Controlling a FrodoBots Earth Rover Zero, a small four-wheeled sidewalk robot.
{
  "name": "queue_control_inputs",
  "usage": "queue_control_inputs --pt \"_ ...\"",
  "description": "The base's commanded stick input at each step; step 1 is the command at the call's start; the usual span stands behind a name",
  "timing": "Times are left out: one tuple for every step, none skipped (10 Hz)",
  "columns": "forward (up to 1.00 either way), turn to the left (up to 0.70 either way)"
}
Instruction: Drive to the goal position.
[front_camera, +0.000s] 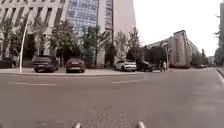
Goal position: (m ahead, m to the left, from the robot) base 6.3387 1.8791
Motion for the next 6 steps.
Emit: queue_control_inputs --pt "0.03 -0.09" --pt "0.37 0.00" --pt "0.45 0.00" --pt "0.45 0.00" --pt "0.45 0.00" --pt "0.70 0.00"
